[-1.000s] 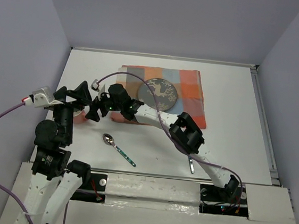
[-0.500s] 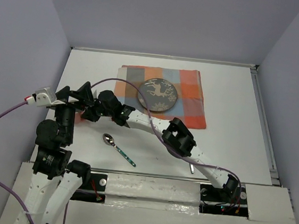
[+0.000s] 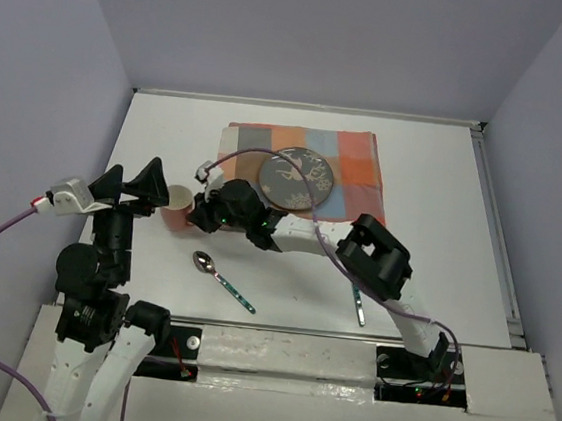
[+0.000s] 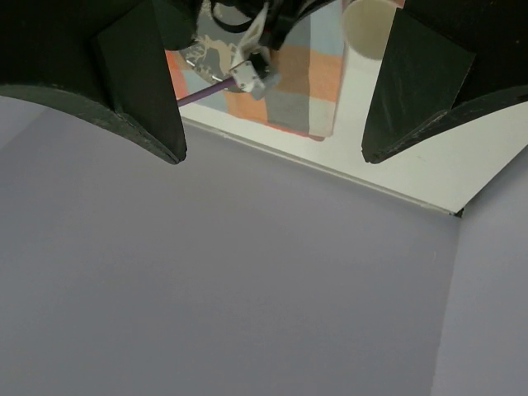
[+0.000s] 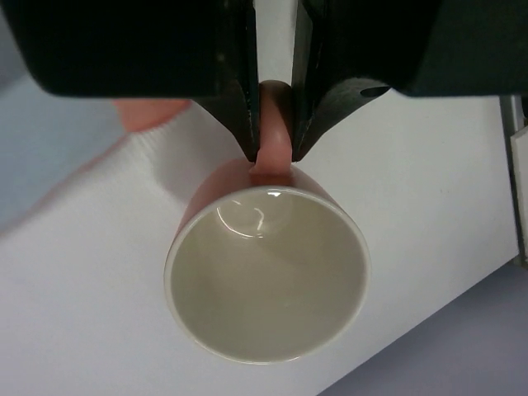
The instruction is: Set the dinner table for one person
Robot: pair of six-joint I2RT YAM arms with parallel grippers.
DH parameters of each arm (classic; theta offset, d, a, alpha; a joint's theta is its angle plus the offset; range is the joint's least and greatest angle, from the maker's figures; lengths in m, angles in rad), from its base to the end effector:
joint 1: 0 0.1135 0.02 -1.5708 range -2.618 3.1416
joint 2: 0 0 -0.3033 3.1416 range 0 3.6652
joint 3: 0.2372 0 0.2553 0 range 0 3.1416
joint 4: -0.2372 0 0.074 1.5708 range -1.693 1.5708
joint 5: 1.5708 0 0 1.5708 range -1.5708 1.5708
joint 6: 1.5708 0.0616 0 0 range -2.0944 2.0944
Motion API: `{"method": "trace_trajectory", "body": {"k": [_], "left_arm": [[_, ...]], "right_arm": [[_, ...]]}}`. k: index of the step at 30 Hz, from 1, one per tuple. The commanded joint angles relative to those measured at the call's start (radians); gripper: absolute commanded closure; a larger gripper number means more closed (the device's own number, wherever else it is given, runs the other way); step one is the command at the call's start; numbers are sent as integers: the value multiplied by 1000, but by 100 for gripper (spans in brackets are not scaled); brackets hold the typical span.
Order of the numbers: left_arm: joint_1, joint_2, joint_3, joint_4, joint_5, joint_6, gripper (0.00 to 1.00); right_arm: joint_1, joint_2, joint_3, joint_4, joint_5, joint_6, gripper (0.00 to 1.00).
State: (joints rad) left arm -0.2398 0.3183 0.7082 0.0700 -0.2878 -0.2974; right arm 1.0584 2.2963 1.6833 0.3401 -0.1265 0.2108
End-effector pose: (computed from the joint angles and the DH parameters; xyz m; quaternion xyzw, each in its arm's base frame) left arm 0.0604 0.0032 0.4173 -0.1368 0.5181 -0.1502 0.8308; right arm 0.2819 0.5170 0.2103 -0.3618 0.7091 0.3981 0.4559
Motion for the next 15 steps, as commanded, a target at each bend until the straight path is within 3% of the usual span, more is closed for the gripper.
{"method": "trace_trajectory", "body": {"k": [1,6,15], "left_arm": [[7,-33,-21,79,33,3,1],[-35,-36,-32,82,91,-6,1],[-105,-41,-35,70,96,9,1]], "right_arm": [[-129,-260,-180,352,161,41,100],[-328,-458,-341,304,237,0,100],[-621,-457,-355,191,409,-195,100]]}}
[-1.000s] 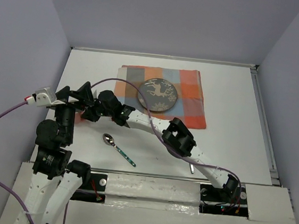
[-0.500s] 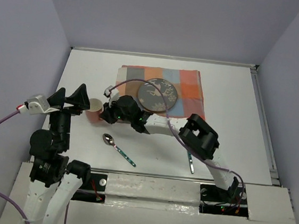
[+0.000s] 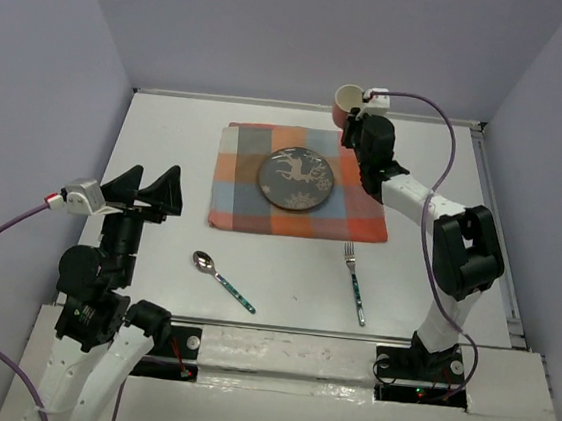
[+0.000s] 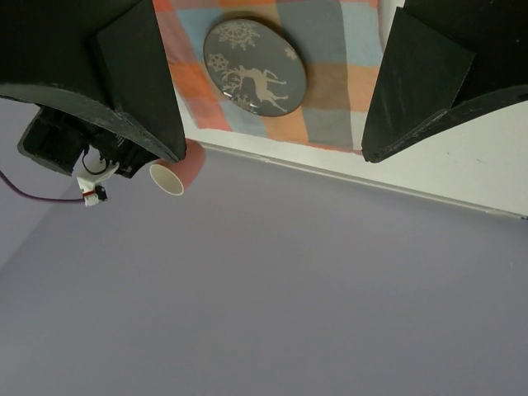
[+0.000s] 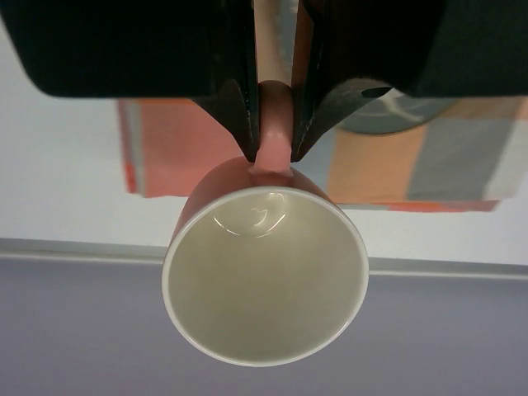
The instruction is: Set the dinner table for one person
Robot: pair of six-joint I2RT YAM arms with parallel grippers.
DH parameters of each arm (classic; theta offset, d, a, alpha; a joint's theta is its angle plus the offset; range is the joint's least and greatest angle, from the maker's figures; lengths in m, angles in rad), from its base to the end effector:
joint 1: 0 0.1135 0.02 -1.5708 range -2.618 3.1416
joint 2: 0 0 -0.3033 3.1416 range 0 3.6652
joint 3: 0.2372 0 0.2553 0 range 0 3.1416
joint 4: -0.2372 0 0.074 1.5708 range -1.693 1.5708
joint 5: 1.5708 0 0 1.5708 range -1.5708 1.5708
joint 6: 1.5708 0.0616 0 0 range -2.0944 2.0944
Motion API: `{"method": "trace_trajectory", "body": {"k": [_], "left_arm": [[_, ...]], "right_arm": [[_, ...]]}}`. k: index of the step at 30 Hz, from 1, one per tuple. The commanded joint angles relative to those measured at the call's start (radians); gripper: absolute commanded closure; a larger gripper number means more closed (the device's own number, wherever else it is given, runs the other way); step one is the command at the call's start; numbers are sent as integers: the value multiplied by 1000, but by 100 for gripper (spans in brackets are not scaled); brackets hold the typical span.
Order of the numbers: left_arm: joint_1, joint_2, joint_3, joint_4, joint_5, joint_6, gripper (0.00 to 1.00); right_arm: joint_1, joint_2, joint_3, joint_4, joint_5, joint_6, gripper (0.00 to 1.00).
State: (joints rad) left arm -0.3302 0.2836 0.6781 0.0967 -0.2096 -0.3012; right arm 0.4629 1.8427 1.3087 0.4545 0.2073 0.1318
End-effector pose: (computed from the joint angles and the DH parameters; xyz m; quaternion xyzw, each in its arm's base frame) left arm 0.0545 -0.0051 0.4125 -0.0823 0.5124 -0.2138 0.8276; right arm 0.4347 0.2027 0.3203 -0.0512 0.7323 0.1250 0.6675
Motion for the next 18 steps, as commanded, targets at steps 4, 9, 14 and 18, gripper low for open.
{"method": "trace_trajectory", "body": {"k": [4,9,14,18], "left_arm": [[-26,-3,-3,37,6,19,1],[-27,5,-2,34,-10,30,1],[-27,19,-2,34,-8,31,1],[-21,6,0,31,-37,36,1]], "right_arm": [[-99,50,49,73,80,-147,100],[-144,75,41,69,35,-100,100],[-144,110,50,72,14,-74,100],[-153,148,63,75,7,-48,100]]}}
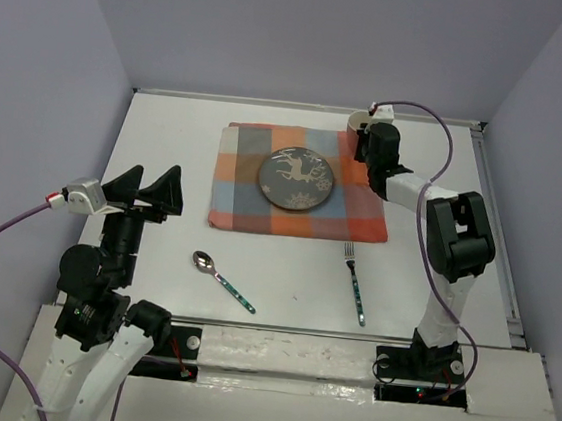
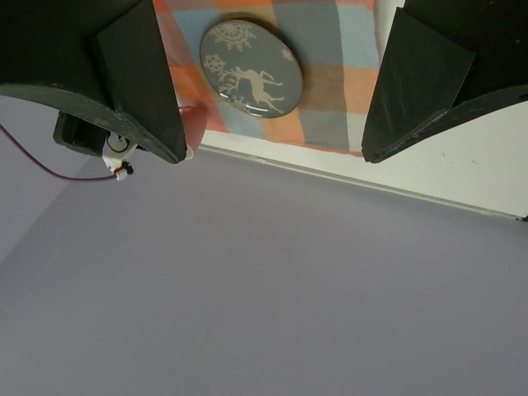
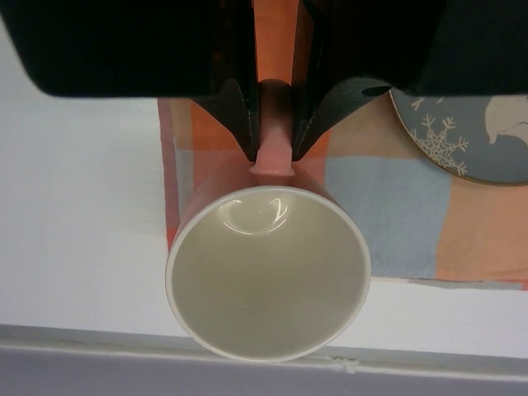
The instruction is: Set the dinner table for one person
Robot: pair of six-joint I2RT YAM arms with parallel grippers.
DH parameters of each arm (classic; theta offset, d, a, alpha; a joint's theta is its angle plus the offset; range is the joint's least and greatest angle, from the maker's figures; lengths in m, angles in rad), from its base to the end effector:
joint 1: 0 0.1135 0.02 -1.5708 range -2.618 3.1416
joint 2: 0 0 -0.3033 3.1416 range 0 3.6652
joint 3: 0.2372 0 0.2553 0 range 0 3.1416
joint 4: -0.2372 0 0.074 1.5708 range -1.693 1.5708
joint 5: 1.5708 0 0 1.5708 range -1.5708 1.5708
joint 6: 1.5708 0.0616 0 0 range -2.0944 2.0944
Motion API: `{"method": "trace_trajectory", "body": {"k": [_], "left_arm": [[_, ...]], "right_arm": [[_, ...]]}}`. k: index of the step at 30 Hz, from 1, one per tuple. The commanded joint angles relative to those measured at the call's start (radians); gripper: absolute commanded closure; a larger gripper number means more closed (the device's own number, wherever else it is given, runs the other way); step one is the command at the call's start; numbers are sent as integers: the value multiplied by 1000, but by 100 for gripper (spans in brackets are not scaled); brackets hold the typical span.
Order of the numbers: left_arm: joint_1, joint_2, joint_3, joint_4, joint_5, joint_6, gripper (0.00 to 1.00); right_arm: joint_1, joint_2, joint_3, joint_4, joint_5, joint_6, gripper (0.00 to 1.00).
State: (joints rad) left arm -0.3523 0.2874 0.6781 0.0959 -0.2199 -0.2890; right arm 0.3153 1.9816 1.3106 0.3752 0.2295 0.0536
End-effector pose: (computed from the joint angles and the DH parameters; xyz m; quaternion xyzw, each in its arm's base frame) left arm 0.0556 -0.0061 0.4122 -0.0777 0.5155 -0.2146 0.8259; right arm 0.4806 0.1420 0.2452 -0.0366 0.8004 0.0180 0.5981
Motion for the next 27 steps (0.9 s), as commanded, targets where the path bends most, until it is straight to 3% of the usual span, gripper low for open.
{"method": "trace_trajectory", "body": {"k": [1,13,16,17,19,20,24,27], "left_arm": [[1,1,-2,30,-24,24,1],[3,7,-3,34,-9,21,1],[4,6,-3,34,-9,21,1],[3,6,-3,33,-10,22,1],[3,6,-3,36,-7,21,1],[3,7,-3,34,-6,17,1],[3,6,-3,38,-3,17,1],[4,10,-2,38,4,19,1]], "right_arm": [[-5,14,61,154,-18,35,100],[-5,45,39,195,22,15,100],[-5,22,-11,231,60,28,80],[-5,16,-17,229,70,31,68],[-5,0,-20,208,91,41,57],[-5,-9,-27,186,93,55,44],[-5,-79,-50,137,61,96,29],[8,-159,-94,84,21,158,26]]}}
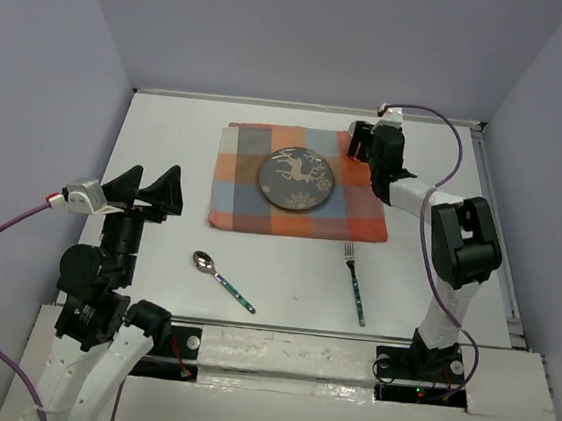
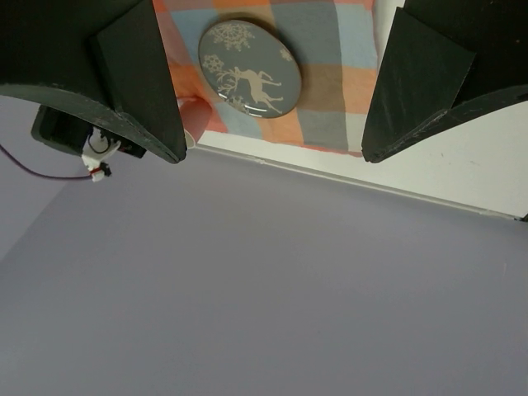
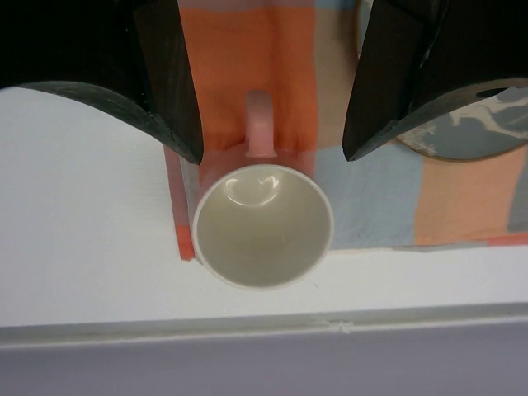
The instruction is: Set the dinner table for one person
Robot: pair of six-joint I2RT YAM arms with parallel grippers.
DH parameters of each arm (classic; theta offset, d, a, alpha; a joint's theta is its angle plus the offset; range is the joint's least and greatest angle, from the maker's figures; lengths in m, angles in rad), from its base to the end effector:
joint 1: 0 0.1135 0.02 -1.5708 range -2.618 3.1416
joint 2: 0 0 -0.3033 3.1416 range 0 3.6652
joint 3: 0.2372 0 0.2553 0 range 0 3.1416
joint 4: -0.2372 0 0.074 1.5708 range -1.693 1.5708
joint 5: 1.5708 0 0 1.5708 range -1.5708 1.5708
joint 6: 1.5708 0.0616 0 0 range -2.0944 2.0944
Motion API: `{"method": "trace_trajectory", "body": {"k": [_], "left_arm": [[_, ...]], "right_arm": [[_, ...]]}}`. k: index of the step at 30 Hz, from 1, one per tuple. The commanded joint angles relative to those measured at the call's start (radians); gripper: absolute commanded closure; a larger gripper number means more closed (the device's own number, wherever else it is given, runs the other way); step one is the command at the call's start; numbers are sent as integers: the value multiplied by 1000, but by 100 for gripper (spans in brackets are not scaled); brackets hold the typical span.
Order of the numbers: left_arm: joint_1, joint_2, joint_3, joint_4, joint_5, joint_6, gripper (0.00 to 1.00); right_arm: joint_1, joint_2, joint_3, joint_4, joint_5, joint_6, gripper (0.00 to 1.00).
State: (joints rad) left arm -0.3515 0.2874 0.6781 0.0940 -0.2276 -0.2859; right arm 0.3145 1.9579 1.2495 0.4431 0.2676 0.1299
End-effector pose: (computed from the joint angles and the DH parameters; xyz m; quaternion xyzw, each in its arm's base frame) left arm 0.0558 -0.0057 0.4119 -0.0803 0.5163 -0.2108 0.8262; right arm 0.4717 0.1363 0.2435 0.0081 0.7914 0.0293 0.6105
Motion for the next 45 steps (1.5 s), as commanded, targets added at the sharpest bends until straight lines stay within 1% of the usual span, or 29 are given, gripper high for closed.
{"method": "trace_trajectory", "body": {"k": [1,3,4,6,7,8,10,11,14,15,18,19,21,23,25,27,30,32,34,35,36,37,39,40,41,42,43,45], "left_arm": [[3,9,0,41,13,20,1],[5,7,5,38,4,27,1],[6,7,5,39,4,31,1],[9,9,5,39,8,30,1],[8,12,5,39,11,31,1],[8,15,5,39,16,30,1],[8,18,5,38,20,31,1],[9,19,5,36,27,28,1],[8,18,3,36,28,27,1],[8,18,3,36,30,27,1],[6,19,3,36,36,24,1],[6,21,3,36,34,24,1],[6,21,3,36,37,24,1],[5,19,3,36,40,22,1],[5,19,1,36,39,22,1],[3,16,1,36,39,24,1],[5,15,1,36,42,22,1],[5,13,1,35,42,22,1],[5,10,1,35,42,22,1],[3,9,1,35,42,22,1],[3,7,1,35,42,22,1],[5,10,1,33,43,21,1],[3,10,1,35,47,21,1],[3,10,1,35,47,21,1],[3,10,1,35,47,19,1],[3,9,1,35,47,19,1],[3,6,1,35,47,19,1],[3,6,0,35,50,19,1]], "right_arm": [[21,-160,-53,5,-27,97,25],[56,-237,-102,-16,-44,128,25],[108,-264,-158,-24,-65,166,25],[179,-330,-217,-43,-102,191,25],[222,-346,-272,-44,-120,206,25],[304,-358,-291,-49,-134,217,25],[377,-352,-309,-63,-165,227,25],[432,-343,-318,-78,-207,228,25],[514,-317,-315,-118,-296,203,26],[576,-315,-309,-141,-291,170,26],[670,-304,-285,-211,-275,131,27],[725,-298,-282,-219,-280,122,27],[796,-262,-263,-242,-242,123,29],[833,-222,-239,-260,-225,117,31],[888,-153,-188,-323,-177,99,34],[923,-98,-154,-351,-157,82,35],[980,-53,-87,-414,-125,70,36],[989,-10,-41,-451,-75,85,40],[999,36,-15,-498,-21,100,55],[1008,44,-3,-513,48,106,67],[1008,50,19,-544,82,131,99],[1008,38,22,-555,137,146,100],[1008,-8,16,-538,165,157,100],[985,-36,10,-528,180,163,100],[967,-103,-10,-499,188,165,100],[942,-140,-27,-483,194,169,100],[880,-177,-45,-468,200,175,100],[800,-271,-84,-420,199,175,100]]}}
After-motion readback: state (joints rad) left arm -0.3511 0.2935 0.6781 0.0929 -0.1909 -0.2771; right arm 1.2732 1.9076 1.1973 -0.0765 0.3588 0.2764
